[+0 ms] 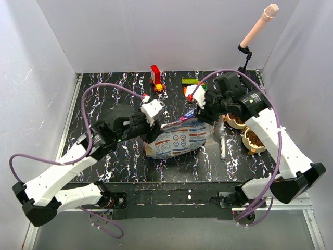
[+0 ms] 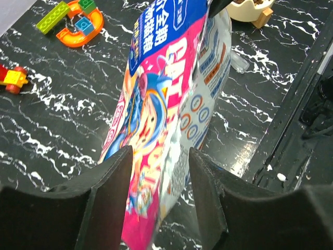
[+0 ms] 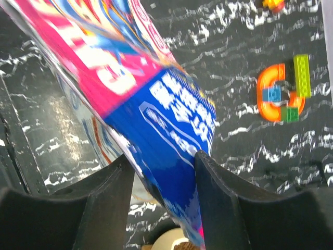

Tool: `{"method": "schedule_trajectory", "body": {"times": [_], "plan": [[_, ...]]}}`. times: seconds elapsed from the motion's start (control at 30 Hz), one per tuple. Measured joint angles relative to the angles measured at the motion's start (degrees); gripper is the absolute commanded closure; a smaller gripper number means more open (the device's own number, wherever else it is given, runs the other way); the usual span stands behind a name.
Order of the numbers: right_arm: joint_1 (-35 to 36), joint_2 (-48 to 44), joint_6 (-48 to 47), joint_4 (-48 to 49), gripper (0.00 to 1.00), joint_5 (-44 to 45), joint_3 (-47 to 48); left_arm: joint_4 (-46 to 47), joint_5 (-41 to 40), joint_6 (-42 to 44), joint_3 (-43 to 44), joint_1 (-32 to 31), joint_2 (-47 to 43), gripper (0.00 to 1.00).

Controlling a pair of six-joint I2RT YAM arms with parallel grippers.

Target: Serve the pet food

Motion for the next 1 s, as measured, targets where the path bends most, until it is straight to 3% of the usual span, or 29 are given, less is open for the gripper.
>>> {"method": "schedule_trajectory", "body": {"times": [0.23, 0.4, 0.47, 0.5, 0.53, 0.57, 0.7, 0.77, 0.83, 0.9, 1.0], "plan": [[11.9, 7.2, 2.7, 1.4, 0.5, 0.1, 6.6, -4.6, -2.7, -1.1, -0.8, 0.0, -5.7, 0.57], [16.3, 11.2, 4.8, 2.5, 0.53, 0.0, 7.8, -5.0, -5.0, -1.4, -2.3, 0.0, -5.9, 0.61], [17.4, 12.2, 5.2, 2.6, 0.61, 0.1, 8.0, -4.6, -6.3, -1.7, -3.8, 0.0, -6.0, 0.68], [17.8, 12.5, 5.5, 2.9, 0.7, 0.3, 8.1, -4.2, -7.0, -1.9, -4.7, 0.0, -6.1, 0.75], [18.2, 12.6, 5.9, 3.2, 0.89, 0.5, 8.1, -3.6, -7.7, -2.0, -5.6, 0.0, -6.3, 0.81], [18.5, 12.7, 6.4, 3.3, 0.98, 1.0, 8.1, -2.8, -8.2, -2.1, -6.4, 0.0, -6.7, 0.88], [18.9, 12.7, 8.0, 3.9, 0.99, 1.6, 8.0, -0.4, -9.8, -2.4, -7.9, 0.0, -7.7, 1.0], [18.9, 12.3, 8.0, 4.9, 0.99, 1.6, 7.2, 0.5, -10.0, -2.6, -8.5, 0.1, -7.9, 1.0], [18.9, 11.7, 8.1, 5.5, 0.71, 1.4, 6.4, 1.2, -10.0, -2.6, -9.0, 0.1, -8.2, 1.0], [18.9, 11.5, 9.3, 6.2, 0.65, 0.4, 6.1, 1.4, -10.0, -2.8, -9.4, 0.1, -8.7, 1.0], [19.5, 11.5, 10.8, 9.8, 0.64, -2.0, 6.0, 2.2, -9.9, -3.4, -10.4, 0.1, -9.7, 1.0]]}}
